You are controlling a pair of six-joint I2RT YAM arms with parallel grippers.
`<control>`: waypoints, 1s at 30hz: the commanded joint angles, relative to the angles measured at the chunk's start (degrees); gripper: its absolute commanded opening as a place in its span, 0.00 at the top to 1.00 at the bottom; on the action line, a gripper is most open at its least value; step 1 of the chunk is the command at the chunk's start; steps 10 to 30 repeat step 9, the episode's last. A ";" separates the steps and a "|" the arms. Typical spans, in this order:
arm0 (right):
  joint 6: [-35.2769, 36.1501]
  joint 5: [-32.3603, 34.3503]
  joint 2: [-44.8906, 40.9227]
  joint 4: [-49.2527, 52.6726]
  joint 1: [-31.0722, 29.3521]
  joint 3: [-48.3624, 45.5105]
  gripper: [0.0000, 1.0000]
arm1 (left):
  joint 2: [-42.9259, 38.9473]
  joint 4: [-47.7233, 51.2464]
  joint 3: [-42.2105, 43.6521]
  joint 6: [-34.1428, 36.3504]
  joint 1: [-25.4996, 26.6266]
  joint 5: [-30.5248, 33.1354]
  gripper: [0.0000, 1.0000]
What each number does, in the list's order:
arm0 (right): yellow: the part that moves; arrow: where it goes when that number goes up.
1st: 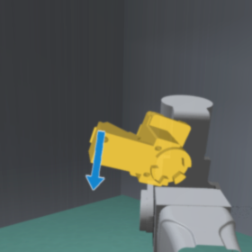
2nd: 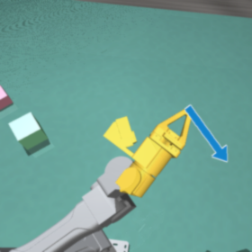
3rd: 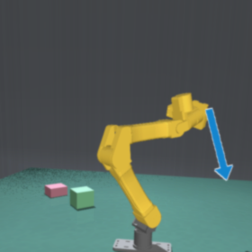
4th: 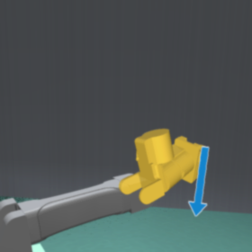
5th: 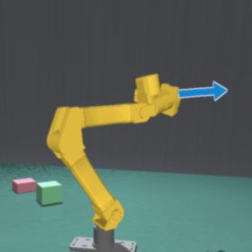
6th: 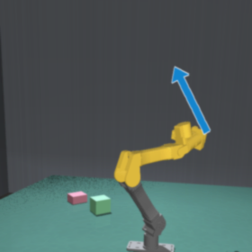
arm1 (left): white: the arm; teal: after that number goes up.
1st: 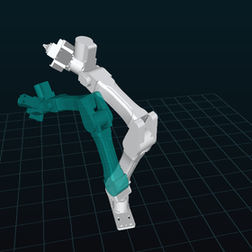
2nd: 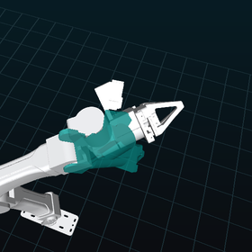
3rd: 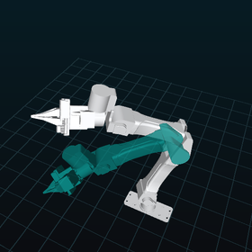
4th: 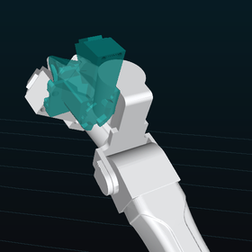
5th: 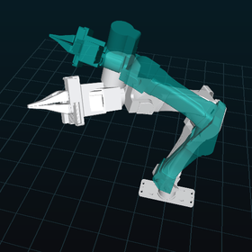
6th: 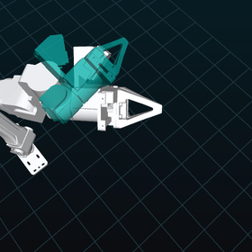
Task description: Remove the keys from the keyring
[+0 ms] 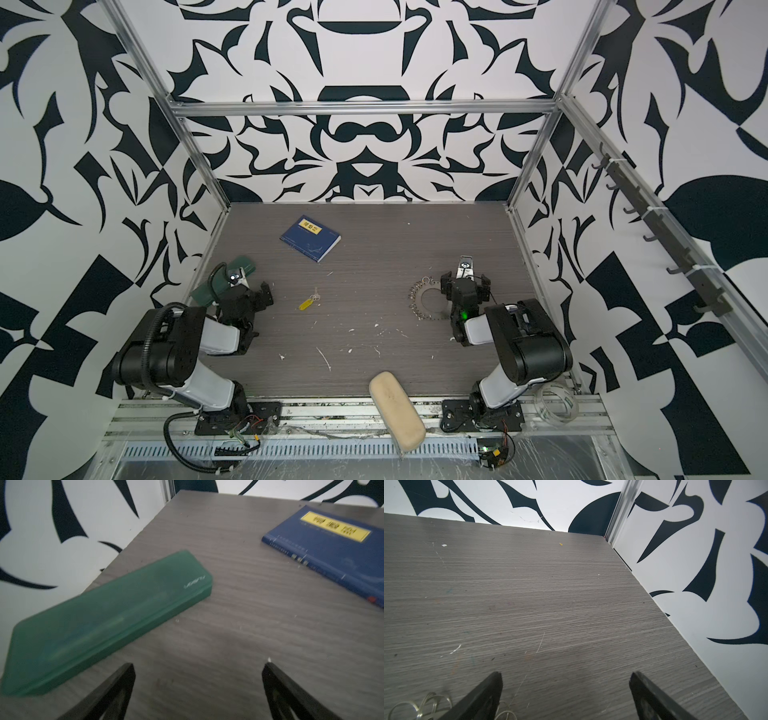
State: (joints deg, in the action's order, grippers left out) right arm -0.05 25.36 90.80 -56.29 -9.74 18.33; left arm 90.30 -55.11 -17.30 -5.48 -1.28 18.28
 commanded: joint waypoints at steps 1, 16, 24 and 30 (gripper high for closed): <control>-0.83 1.35 -0.80 -0.65 0.18 0.66 0.00 | -0.14 -4.87 -1.38 -1.56 -1.07 -1.46 0.01; -0.68 1.29 -0.84 -0.75 0.51 0.52 0.00 | -1.18 -2.57 -1.54 -2.64 -1.01 0.63 0.01; -0.68 1.29 -0.84 -0.75 0.51 0.52 0.00 | -1.18 -2.57 -1.54 -2.64 -1.01 0.63 0.01; -0.68 1.29 -0.84 -0.75 0.51 0.52 0.00 | -1.18 -2.57 -1.54 -2.64 -1.01 0.63 0.01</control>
